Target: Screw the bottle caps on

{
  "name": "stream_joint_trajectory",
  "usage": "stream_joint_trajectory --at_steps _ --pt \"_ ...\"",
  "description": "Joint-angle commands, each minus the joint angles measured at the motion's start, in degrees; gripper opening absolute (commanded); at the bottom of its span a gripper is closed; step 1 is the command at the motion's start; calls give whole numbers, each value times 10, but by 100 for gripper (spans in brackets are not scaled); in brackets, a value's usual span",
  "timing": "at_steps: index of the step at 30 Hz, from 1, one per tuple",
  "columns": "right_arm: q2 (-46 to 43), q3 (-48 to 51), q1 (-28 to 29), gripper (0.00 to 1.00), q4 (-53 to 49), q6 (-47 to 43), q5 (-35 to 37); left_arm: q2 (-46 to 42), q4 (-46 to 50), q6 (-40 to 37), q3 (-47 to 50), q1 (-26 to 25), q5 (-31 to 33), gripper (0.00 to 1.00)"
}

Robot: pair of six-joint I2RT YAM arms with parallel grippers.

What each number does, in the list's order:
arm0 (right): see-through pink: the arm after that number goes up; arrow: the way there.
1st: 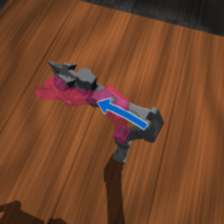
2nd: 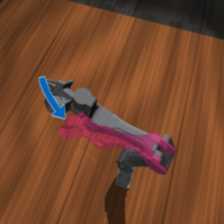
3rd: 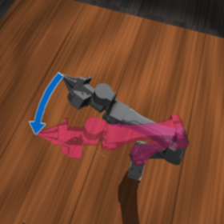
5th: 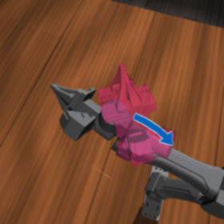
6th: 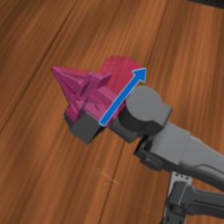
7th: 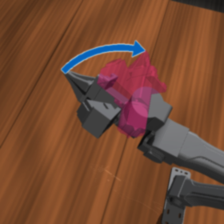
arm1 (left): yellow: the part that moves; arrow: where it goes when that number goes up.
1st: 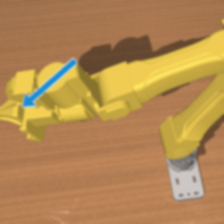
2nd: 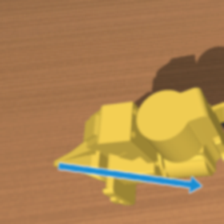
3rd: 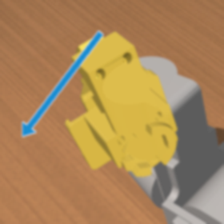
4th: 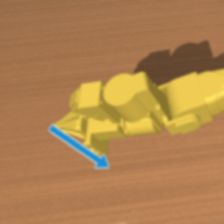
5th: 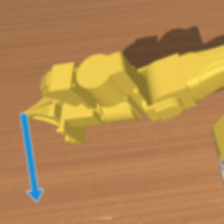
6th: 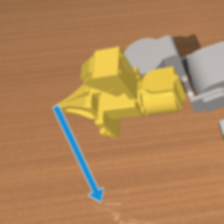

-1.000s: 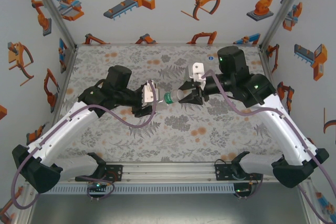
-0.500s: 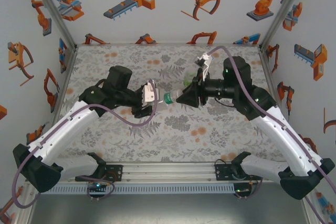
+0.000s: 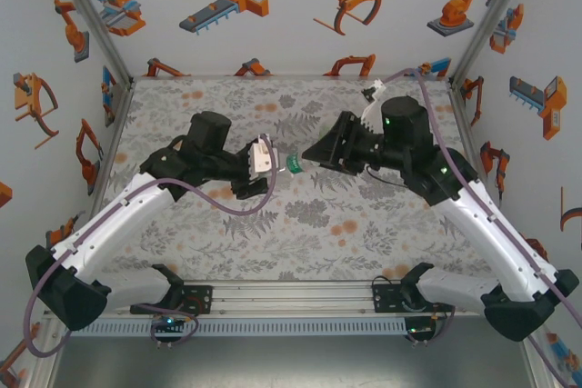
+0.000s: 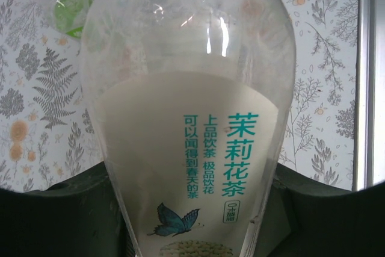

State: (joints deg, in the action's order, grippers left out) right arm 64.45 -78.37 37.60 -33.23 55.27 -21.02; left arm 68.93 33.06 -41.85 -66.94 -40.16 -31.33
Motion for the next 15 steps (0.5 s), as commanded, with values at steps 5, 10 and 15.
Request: stream_joint_trajectory --at_steps 5,10,15 --pt "28 -42 -1 54 -34 -9 22 3 12 -2 1 -4 3 0" --pt "34 -42 -1 56 -55 2 9 12 11 18 -8 -4 20 0" --pt "36 -32 -1 54 -49 18 1 17 9 25 -13 -4 28 0"
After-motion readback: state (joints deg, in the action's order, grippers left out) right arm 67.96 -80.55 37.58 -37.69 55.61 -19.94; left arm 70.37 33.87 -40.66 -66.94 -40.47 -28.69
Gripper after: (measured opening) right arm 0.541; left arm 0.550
